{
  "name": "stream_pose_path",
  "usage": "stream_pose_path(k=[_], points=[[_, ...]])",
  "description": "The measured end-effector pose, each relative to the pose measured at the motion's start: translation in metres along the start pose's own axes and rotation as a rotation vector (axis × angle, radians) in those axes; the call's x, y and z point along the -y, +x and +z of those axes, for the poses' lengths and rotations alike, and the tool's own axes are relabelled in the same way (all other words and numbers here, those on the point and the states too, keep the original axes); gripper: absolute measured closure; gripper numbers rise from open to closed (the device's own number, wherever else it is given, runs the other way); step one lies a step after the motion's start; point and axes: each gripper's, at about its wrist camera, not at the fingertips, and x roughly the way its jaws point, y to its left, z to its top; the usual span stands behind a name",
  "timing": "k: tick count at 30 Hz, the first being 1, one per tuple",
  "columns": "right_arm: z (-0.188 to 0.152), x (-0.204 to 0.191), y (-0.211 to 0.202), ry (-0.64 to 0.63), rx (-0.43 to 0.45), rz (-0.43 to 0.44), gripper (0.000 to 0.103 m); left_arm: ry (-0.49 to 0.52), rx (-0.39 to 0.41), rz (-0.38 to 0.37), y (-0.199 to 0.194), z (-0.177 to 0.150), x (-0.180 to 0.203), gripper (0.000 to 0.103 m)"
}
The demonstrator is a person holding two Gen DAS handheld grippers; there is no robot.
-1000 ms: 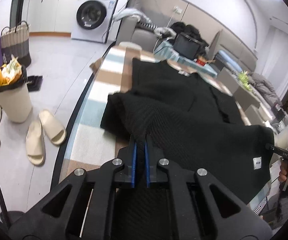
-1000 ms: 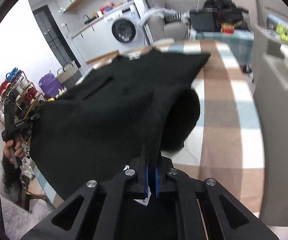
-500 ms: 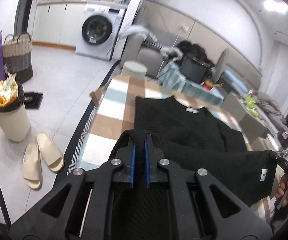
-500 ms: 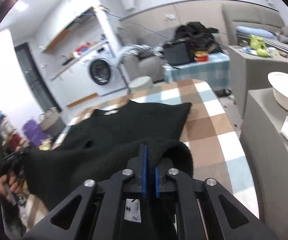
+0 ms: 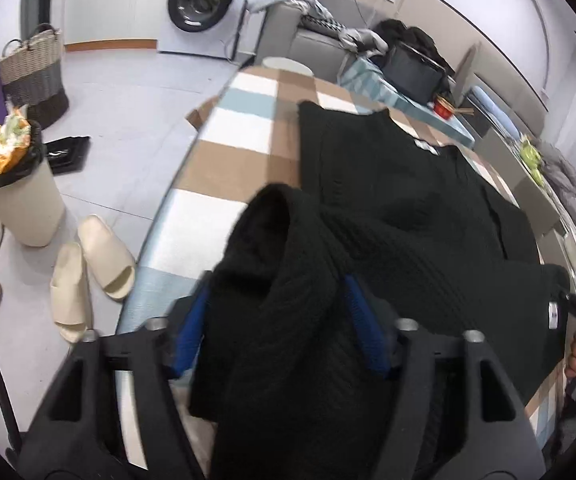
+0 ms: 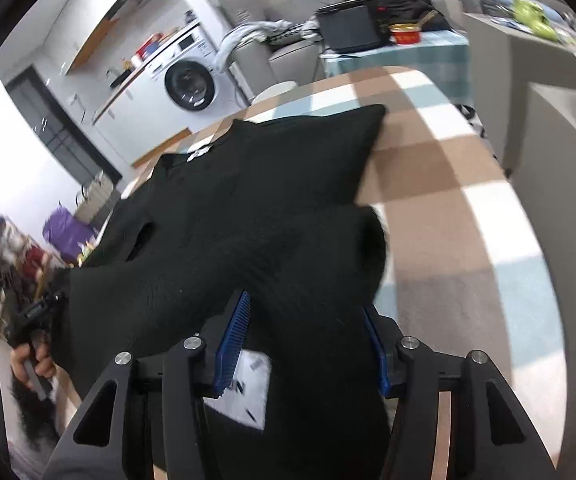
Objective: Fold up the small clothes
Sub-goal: 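Grasp the hem with both tools, lift and fold it toward the collar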
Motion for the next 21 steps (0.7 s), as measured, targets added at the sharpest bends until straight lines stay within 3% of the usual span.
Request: stream_pose_path(k=[2, 5, 11, 17, 21], points=[[0.002, -0.007, 0.008, -0.031, -0.011, -0.016, 0.065, 0.039, -0.02, -0.008, 0.008, -0.003, 0.01, 0.075], [0.002, -0.01, 0.011, -0.06, -0.029, -0.032, 0.072, 0.098, -0.019, 0.013, 0.008, -0.007, 0.021, 0.079], [-0.007, -0.009, 0.007, -0.055, -0.048, -0.016, 0.075, 0.12, -0.025, 0.001, -0.006, -0.024, 0.025, 0.08], [-0.035, -0.008, -0.014, -0.036, -0.07, -0.002, 0.074, 0.091, -0.03, -0.005, -0.042, -0.062, 0.018, 0.08], [-0.051, -0.005, -0.032, -0.03, -0.052, -0.006, 0.061, 0.083, -0.022, 0.014, -0.065, -0.081, 0.011, 0.07]])
